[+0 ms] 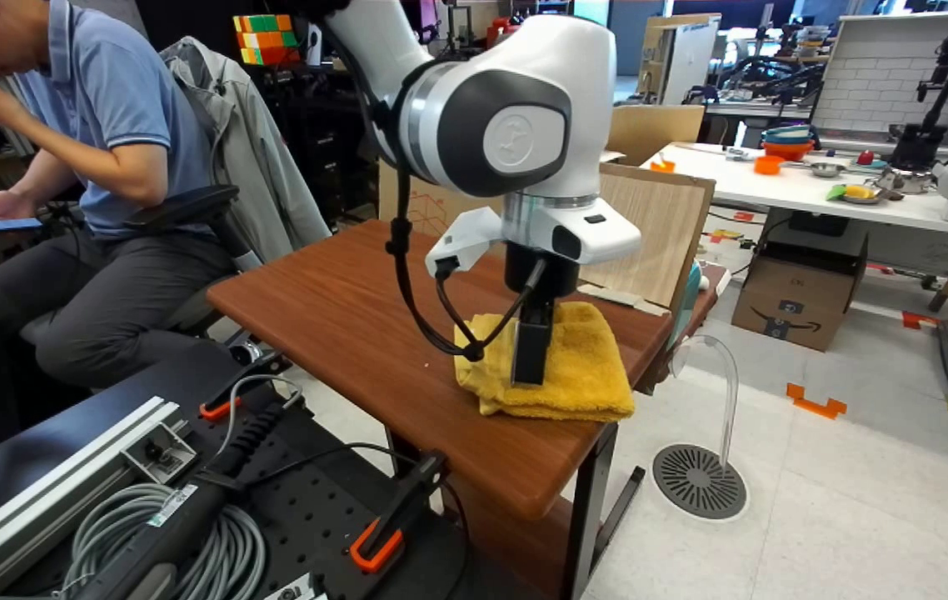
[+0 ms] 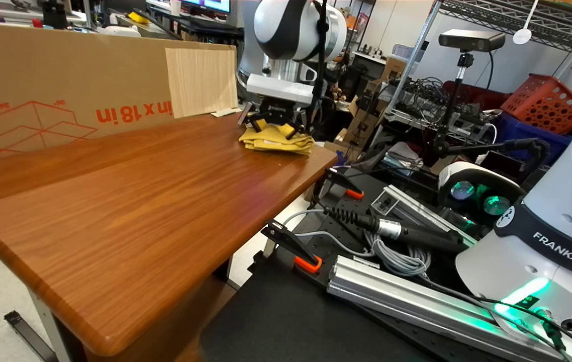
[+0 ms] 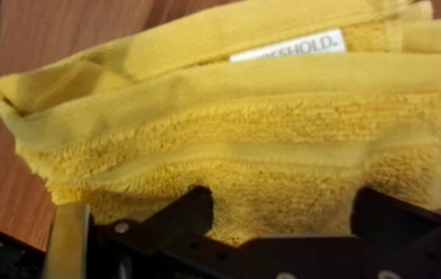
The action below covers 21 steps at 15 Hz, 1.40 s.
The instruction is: Wipe the table with the yellow cloth
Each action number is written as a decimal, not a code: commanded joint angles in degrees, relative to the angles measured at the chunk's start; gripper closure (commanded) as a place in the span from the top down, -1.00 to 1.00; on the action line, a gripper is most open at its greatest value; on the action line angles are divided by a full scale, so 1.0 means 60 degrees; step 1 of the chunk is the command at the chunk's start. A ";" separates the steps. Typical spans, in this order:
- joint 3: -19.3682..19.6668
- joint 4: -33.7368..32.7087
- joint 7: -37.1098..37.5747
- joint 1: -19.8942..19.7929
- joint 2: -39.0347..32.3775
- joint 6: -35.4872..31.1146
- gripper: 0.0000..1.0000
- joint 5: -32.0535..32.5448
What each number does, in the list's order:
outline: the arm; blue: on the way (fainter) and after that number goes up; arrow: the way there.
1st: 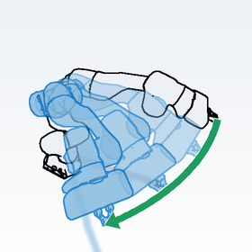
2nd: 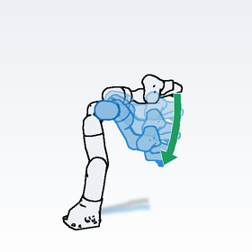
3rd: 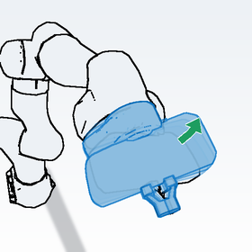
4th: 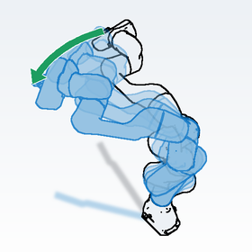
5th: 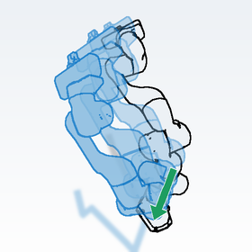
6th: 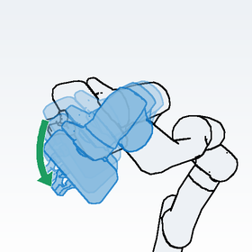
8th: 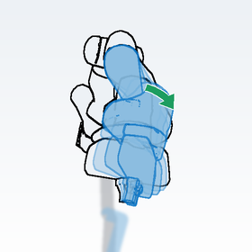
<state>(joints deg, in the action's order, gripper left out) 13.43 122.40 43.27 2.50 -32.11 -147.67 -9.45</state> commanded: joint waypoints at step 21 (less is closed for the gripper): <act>-0.1432 0.1547 0.5698 0.5435 0.1297 -0.1986 1.00 0.5017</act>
<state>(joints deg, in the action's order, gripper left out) 5.16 135.81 74.26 35.50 -22.71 -157.82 21.33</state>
